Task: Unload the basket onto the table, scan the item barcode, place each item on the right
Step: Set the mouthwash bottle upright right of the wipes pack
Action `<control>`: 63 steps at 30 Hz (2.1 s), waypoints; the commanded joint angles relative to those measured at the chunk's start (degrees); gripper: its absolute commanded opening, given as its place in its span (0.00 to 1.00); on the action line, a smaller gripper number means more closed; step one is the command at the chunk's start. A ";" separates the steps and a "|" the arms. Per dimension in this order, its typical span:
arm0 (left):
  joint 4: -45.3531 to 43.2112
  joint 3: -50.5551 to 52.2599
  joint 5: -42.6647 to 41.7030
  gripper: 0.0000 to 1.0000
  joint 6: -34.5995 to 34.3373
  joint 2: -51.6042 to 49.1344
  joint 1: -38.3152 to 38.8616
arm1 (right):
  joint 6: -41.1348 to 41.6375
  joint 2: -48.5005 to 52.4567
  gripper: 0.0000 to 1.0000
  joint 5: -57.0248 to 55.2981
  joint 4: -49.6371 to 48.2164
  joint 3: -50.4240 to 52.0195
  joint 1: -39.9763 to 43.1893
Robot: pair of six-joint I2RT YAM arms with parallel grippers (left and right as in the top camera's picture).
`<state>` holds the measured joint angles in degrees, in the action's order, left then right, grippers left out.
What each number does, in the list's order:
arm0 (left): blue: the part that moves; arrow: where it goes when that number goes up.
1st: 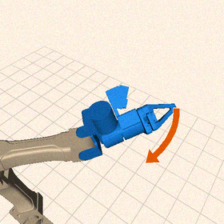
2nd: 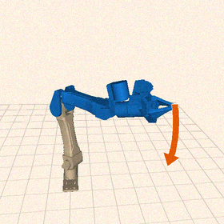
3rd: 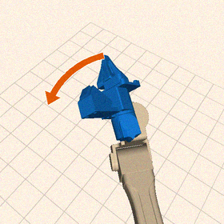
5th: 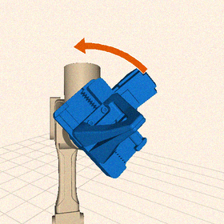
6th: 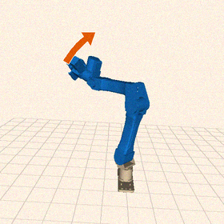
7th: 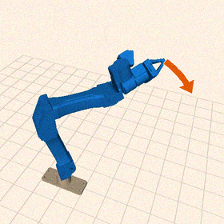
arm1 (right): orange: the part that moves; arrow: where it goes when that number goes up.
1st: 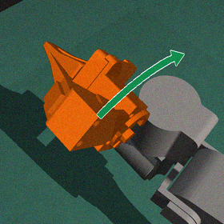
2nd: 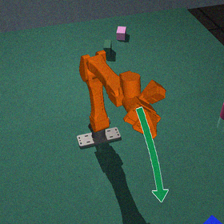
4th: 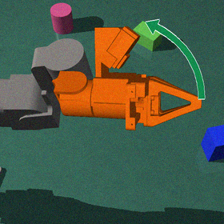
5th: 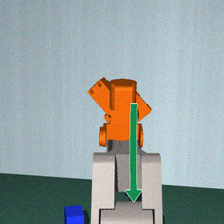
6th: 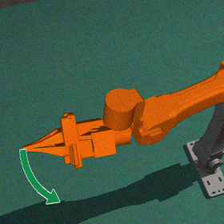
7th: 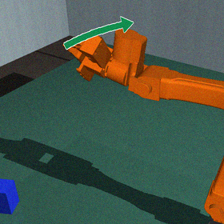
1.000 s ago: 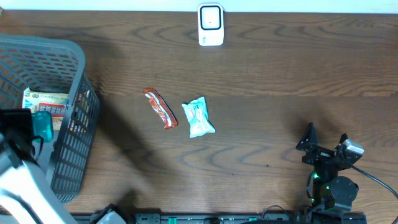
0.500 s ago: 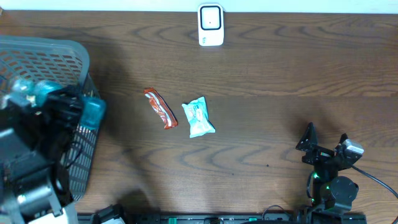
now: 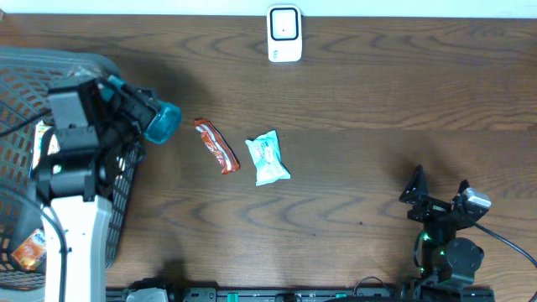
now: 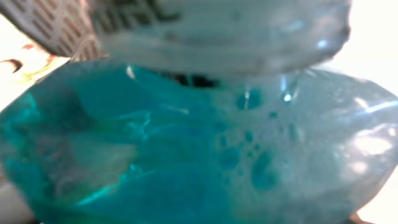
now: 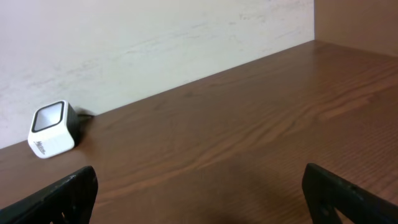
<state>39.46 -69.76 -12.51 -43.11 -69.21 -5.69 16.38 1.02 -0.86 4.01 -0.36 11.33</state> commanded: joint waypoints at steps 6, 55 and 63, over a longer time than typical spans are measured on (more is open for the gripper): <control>-1.16 2.97 -0.24 0.58 -1.46 -8.72 7.91 | 0.74 -0.26 0.99 -0.09 0.22 0.04 -0.17; -27.87 2.99 7.21 0.70 10.08 -35.95 47.65 | 0.74 -0.26 0.99 -0.09 0.22 0.04 -0.17; -28.02 2.99 7.19 0.95 9.42 -40.44 47.52 | 0.74 -0.26 0.99 -0.09 0.22 0.04 -0.17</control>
<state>11.55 -65.19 -5.80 -33.36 -109.03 41.93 16.38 1.02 -0.86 4.01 -0.36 11.33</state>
